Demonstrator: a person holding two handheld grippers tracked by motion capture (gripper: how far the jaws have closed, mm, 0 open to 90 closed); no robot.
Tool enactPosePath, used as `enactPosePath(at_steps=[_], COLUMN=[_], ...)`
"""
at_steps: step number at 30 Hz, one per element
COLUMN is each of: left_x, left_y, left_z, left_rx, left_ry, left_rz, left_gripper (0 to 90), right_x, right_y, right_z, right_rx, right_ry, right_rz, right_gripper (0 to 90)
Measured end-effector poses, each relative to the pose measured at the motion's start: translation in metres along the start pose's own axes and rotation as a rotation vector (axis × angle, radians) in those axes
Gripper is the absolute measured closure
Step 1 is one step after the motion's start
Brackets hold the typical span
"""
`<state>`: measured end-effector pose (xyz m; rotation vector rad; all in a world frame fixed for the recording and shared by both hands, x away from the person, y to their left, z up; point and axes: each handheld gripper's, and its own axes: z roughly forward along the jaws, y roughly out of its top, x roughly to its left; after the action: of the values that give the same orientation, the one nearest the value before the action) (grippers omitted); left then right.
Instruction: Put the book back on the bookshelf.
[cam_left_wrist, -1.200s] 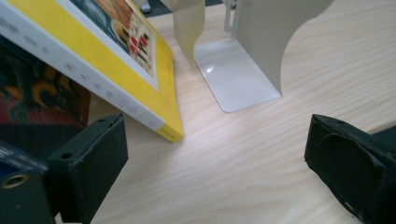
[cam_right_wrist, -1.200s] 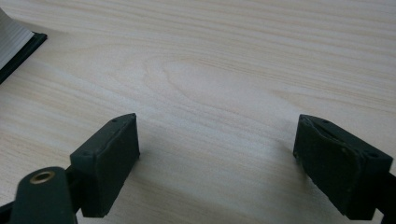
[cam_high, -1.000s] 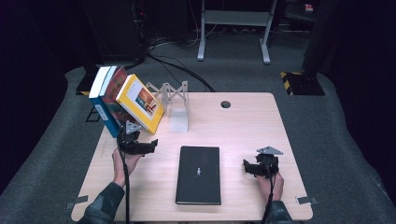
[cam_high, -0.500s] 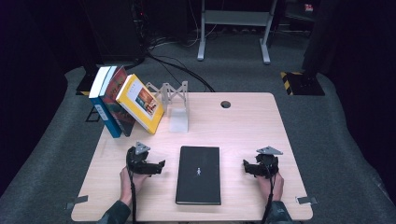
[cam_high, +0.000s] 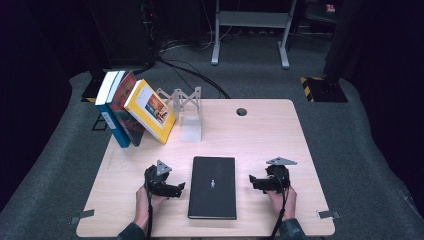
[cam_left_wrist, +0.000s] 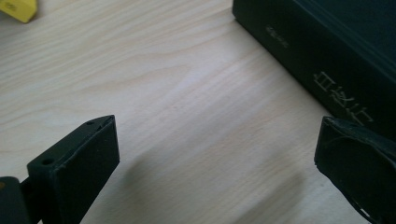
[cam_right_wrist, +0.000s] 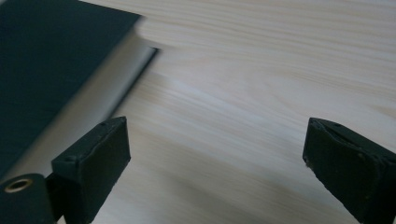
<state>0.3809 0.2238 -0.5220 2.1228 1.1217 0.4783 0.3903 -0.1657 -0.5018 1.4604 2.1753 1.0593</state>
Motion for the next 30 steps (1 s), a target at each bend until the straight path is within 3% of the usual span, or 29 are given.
enactPosePath(at_steps=[2, 6, 7, 8, 9, 11, 16, 17, 19, 26, 27, 30], left_x=[-0.004, -0.008, -0.01, -0.01, -0.012, -0.011, -0.012, -0.013, -0.012, -0.009, -0.01, -0.008], left_y=[-0.001, -0.001, -0.001, -0.001, 0.0, 0.0, -0.001, -0.001, -0.001, 0.002, 0.003, 0.004], left_z=[0.002, 0.004, 0.006, 0.006, 0.006, 0.007, 0.007, 0.009, 0.008, 0.012, 0.014, 0.013], left_rx=[-0.006, -0.002, -0.018, -0.004, -0.003, -0.008, -0.007, -0.029, -0.01, -0.01, -0.024, -0.005], left_ry=[-0.004, -0.024, -0.023, -0.03, -0.028, -0.026, -0.018, -0.014, -0.014, -0.004, 0.003, 0.004], left_rz=[0.0, 0.004, -0.014, 0.008, 0.002, 0.003, -0.006, -0.039, -0.015, -0.037, -0.055, -0.045], left_gripper=[0.0, 0.0, 0.0, 0.0, 0.0, 0.0, 0.0, 0.0, 0.1, 0.2, 0.2, 0.3], right_x=[0.017, 0.047, 0.053, 0.056, 0.059, 0.062, 0.06, 0.059, 0.059, 0.059, 0.059, 0.058], right_y=[0.007, 0.015, 0.016, 0.017, 0.017, 0.017, 0.017, 0.017, 0.017, 0.016, 0.017, 0.016], right_z=[0.0, 0.005, 0.007, 0.01, 0.014, 0.02, 0.023, 0.023, 0.024, 0.023, 0.023, 0.024], right_rx=[-0.001, 0.028, 0.039, 0.051, 0.066, 0.097, 0.104, 0.104, 0.102, 0.103, 0.105, 0.108], right_ry=[0.059, 0.126, 0.131, 0.125, 0.126, 0.116, 0.125, 0.122, 0.126, 0.125, 0.121, 0.134], right_rz=[-0.02, -0.066, -0.079, -0.098, -0.1, -0.113, -0.098, -0.097, -0.092, -0.095, -0.098, -0.088], right_gripper=[5.3, 4.9, 4.9, 4.9, 4.9, 3.8, 3.0, 3.0, 3.0, 3.0, 3.0, 3.0])
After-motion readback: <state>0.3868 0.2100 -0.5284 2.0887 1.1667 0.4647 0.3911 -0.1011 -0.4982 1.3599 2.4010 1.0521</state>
